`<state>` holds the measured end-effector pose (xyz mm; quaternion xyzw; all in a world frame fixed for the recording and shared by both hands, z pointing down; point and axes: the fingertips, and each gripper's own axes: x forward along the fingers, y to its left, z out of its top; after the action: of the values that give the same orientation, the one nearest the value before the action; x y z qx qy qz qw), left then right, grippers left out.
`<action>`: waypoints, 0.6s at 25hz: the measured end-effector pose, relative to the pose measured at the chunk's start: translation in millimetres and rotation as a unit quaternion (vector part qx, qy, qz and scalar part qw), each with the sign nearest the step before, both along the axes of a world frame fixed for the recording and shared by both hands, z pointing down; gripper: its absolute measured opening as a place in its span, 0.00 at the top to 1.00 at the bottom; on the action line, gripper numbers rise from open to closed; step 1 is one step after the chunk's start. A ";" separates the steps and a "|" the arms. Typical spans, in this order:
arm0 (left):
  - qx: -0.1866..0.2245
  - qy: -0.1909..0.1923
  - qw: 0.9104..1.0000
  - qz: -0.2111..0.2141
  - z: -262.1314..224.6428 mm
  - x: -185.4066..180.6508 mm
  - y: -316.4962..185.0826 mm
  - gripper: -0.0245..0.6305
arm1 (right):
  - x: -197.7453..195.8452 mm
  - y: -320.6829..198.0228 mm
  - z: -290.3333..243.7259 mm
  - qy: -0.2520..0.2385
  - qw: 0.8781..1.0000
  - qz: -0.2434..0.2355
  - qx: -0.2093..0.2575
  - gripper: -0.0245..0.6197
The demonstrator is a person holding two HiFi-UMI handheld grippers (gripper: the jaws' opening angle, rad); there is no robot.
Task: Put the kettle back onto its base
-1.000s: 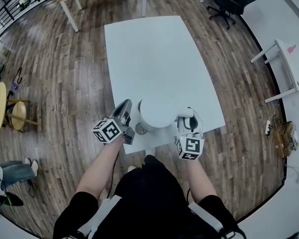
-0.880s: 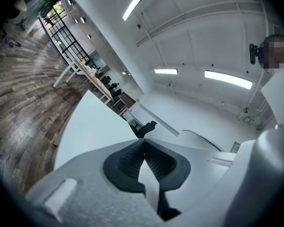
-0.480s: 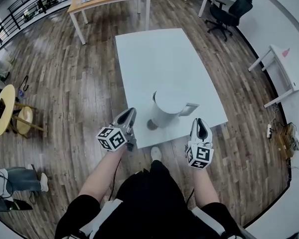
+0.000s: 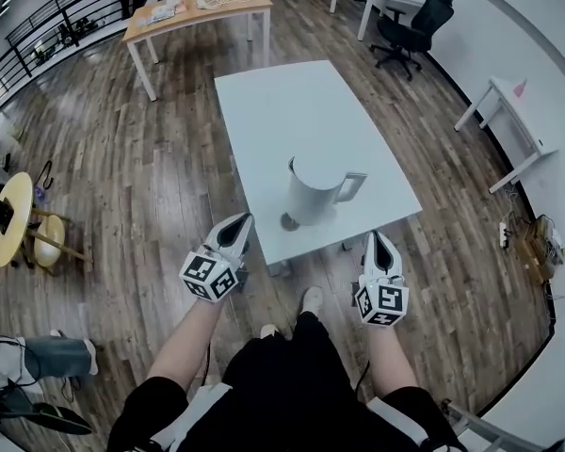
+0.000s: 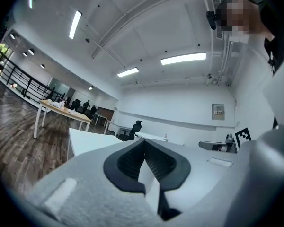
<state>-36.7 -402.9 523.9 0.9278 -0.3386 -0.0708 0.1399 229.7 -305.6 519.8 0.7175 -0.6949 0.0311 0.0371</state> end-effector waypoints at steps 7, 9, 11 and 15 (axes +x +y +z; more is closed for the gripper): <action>0.000 -0.004 1.000 -0.012 -4.9 -14.1 23.5 0.96 | -12.9 27.1 -8.6 -0.003 1.000 -0.030 -0.001 0.95; 0.002 -0.005 1.000 -0.018 -5.6 -17.5 29.0 0.96 | -13.6 32.5 -8.7 -0.004 0.999 -0.035 0.000 0.95; 0.005 -0.004 1.000 -0.024 -8.1 -19.6 36.4 0.96 | -13.4 37.6 -9.9 -0.009 0.999 -0.040 0.003 0.95; 0.006 0.002 0.999 -0.045 -14.6 -19.5 51.9 0.96 | -10.4 45.8 -17.0 -0.014 0.999 -0.045 0.012 0.95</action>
<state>-56.2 -351.0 509.2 0.9124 -0.3792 -0.0805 0.1315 219.3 -259.8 502.8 0.6854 -0.7272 0.0307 0.0201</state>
